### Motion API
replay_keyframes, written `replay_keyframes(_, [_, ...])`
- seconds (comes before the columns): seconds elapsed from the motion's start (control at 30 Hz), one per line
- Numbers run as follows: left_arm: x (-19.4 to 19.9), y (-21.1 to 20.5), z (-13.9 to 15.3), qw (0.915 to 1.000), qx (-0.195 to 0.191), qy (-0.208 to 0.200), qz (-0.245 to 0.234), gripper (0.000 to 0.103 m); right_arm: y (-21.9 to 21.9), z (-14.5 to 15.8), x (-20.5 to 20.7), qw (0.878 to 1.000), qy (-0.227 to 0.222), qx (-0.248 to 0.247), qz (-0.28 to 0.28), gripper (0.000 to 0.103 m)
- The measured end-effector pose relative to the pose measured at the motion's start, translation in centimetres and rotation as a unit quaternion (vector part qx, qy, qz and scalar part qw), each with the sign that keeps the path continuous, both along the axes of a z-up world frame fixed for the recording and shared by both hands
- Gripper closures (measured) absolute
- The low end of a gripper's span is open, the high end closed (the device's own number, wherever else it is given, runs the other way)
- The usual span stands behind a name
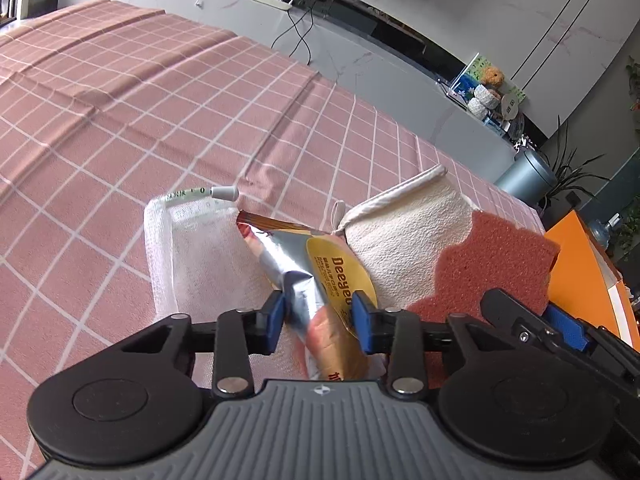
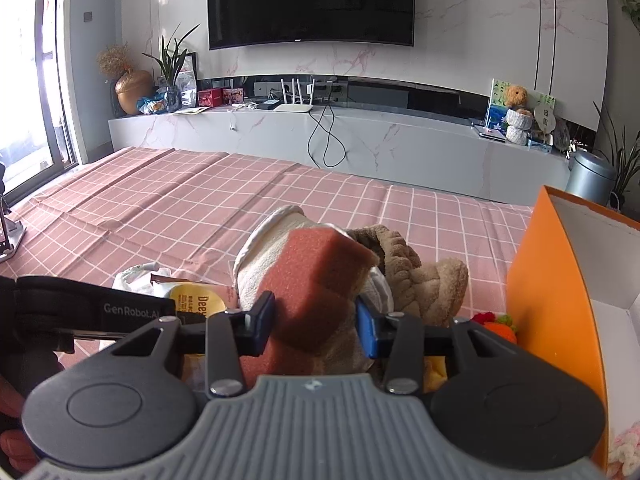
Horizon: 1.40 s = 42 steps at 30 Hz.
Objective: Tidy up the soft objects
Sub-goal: 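Grasp the brown sponge with the right gripper while the left gripper grasps the snack packet, then carry the brown sponge with the right gripper while the left gripper carries the snack packet over the box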
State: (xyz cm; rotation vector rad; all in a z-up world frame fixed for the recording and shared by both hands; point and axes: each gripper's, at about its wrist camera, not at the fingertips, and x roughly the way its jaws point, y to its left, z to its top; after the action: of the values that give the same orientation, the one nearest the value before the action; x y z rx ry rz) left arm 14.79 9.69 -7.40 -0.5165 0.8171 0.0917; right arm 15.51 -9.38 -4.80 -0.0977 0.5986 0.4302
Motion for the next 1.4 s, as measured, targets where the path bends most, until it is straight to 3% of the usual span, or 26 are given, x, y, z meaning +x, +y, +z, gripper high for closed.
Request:
replay_keyframes(0.1, [-0.5, -0.3, 0.7, 0.9999, 0.012, -0.011, -0.002, 0.075, 0.1, 0.2, -0.4, 1.000, -0.002, -0.001, -0.002, 0.062])
replay_keyframes(0.23, [-1.7, -0.8, 1.8, 0.9988, 0.037, -0.029, -0.013, 0.078, -0.2, 0.7, -1.3, 1.000, -0.011, -0.002, -0.006, 0.062])
replay_keyframes(0.53, [-4.0, -1.5, 4.5, 0.9950, 0.077, -0.062, -0.018, 0.079, -2.0, 2.6, -3.9, 1.000, -0.023, 0.009, -0.017, 0.062])
replay_keyframes(0.87, [-6.6, -3.3, 9.0, 0.9887, 0.092, -0.113, -0.038, 0.080, -6.3, 6.1, -7.1, 0.997, -0.054, 0.033, -0.044, 0.062])
replay_keyframes(1.13, [-7.3, -7.1, 11.8, 0.9797, 0.094, -0.154, -0.087, 0.080, -11.0, 8.7, -9.1, 0.994, -0.075, 0.043, -0.070, 0.062])
replay_keyframes(1.27, [-6.9, -9.5, 12.5, 0.9738, 0.091, -0.170, -0.120, 0.080, -13.8, 9.7, -9.3, 0.993, -0.061, 0.066, -0.082, 0.062])
replay_keyframes(1.4, [-5.9, -12.2, 13.3, 0.9657, 0.084, -0.186, -0.161, 0.080, -16.4, 10.5, -9.2, 0.992, -0.069, 0.039, -0.097, 0.062])
